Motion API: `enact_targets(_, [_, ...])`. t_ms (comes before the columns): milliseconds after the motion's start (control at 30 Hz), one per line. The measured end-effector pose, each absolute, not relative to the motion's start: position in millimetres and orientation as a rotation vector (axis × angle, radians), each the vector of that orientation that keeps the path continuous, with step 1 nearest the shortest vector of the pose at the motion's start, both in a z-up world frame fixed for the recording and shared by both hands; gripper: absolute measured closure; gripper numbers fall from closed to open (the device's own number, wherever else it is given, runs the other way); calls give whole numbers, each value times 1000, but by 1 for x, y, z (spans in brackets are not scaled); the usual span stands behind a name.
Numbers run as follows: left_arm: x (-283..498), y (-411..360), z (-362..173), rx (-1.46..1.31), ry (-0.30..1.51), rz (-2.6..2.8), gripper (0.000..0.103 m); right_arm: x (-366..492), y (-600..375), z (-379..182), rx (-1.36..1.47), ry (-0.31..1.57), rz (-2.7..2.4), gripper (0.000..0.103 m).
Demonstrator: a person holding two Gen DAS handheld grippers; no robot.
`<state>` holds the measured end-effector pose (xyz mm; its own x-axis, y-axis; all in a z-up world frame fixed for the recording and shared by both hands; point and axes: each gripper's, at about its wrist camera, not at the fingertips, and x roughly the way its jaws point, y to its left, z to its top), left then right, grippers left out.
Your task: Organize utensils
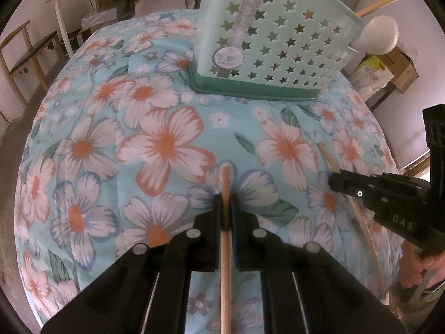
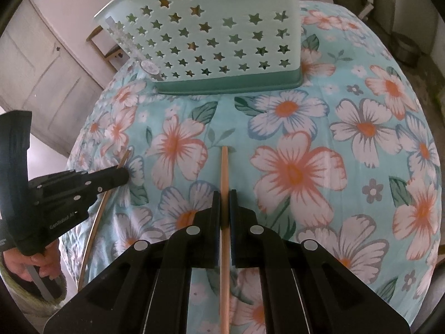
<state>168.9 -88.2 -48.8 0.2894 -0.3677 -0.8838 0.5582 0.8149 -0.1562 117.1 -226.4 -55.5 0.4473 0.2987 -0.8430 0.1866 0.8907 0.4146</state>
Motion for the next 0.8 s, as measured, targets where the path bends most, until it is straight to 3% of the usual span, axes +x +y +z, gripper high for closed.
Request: enact_targets(800, [172,-107,-53,248,1101,-603,97,152,-208,-57,399,1175,74,99])
